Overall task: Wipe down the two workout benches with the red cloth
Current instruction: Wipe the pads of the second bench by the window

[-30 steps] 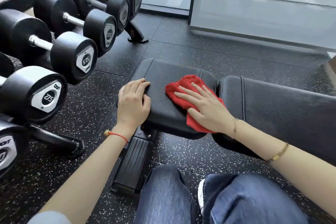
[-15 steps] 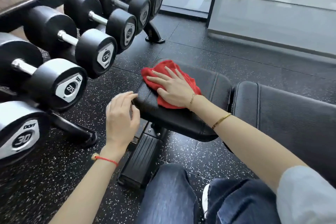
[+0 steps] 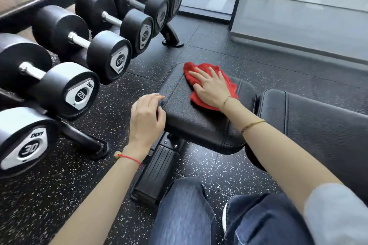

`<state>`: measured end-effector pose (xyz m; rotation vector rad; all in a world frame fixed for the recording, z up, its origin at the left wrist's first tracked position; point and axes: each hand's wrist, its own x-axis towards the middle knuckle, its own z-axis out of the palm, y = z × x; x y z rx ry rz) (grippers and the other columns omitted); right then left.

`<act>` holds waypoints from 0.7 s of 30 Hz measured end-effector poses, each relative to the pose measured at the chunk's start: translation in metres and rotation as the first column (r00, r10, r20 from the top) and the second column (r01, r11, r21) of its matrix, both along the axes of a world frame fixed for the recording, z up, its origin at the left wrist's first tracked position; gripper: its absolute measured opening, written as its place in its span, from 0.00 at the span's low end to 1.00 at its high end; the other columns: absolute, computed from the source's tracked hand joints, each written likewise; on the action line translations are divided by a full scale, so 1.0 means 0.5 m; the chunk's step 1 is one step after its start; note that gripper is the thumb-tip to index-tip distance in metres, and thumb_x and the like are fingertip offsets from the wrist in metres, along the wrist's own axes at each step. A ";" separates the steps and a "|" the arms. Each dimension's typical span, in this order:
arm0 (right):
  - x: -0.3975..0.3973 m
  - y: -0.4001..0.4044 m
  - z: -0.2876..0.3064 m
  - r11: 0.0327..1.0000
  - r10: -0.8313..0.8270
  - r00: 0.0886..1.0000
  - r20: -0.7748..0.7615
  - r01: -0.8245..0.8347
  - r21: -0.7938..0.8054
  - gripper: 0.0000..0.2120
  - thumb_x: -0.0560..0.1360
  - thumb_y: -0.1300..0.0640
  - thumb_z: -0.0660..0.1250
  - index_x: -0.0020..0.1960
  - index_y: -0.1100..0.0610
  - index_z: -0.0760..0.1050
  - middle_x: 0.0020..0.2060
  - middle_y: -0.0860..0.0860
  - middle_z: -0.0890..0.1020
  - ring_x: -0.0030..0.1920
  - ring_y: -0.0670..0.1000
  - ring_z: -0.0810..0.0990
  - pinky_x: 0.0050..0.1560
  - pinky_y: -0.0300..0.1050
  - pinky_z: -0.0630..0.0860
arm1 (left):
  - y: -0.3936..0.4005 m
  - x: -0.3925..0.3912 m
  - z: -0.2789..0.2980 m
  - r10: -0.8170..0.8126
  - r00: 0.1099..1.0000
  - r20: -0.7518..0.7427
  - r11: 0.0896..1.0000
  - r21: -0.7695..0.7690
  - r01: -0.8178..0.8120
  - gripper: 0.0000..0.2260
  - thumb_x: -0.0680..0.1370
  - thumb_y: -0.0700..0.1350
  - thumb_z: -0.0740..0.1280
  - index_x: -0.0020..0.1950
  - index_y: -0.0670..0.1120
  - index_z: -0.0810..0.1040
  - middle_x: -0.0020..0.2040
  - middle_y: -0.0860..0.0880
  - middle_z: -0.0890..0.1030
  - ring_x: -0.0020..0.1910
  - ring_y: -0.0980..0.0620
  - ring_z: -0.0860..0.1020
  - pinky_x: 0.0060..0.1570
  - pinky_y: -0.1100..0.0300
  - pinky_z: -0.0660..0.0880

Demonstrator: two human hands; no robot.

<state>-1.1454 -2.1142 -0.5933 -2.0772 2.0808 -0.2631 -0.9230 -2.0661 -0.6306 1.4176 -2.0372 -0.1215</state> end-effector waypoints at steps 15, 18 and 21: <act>-0.060 0.026 -0.009 1.000 0.002 1.000 0.009 -0.001 -0.028 0.25 0.79 0.49 0.55 0.76 0.40 0.59 0.77 0.40 0.58 0.79 0.54 0.51 0.77 0.57 0.43 | -0.047 -0.084 -0.005 -0.016 0.999 -0.040 1.000 0.025 0.017 0.14 0.76 0.42 0.61 0.60 0.44 0.79 0.61 0.48 0.80 0.64 0.44 0.73 0.65 0.50 0.67; -0.025 -0.041 -0.005 0.998 -0.064 0.998 0.016 0.064 0.000 0.25 0.80 0.47 0.53 0.76 0.40 0.58 0.77 0.39 0.56 0.78 0.55 0.51 0.77 0.61 0.43 | -0.046 -0.084 -0.009 -0.006 0.999 -0.039 1.000 0.009 0.007 0.16 0.76 0.44 0.59 0.60 0.45 0.79 0.62 0.49 0.80 0.64 0.45 0.73 0.65 0.49 0.68; 0.016 -0.035 -0.003 0.999 0.036 0.999 -0.014 -0.036 0.000 0.25 0.79 0.48 0.53 0.76 0.39 0.57 0.77 0.39 0.55 0.79 0.56 0.50 0.77 0.61 0.43 | -0.049 -0.083 -0.009 -0.006 0.999 -0.039 1.000 0.005 0.007 0.16 0.76 0.44 0.58 0.60 0.45 0.79 0.61 0.49 0.80 0.63 0.45 0.73 0.65 0.49 0.68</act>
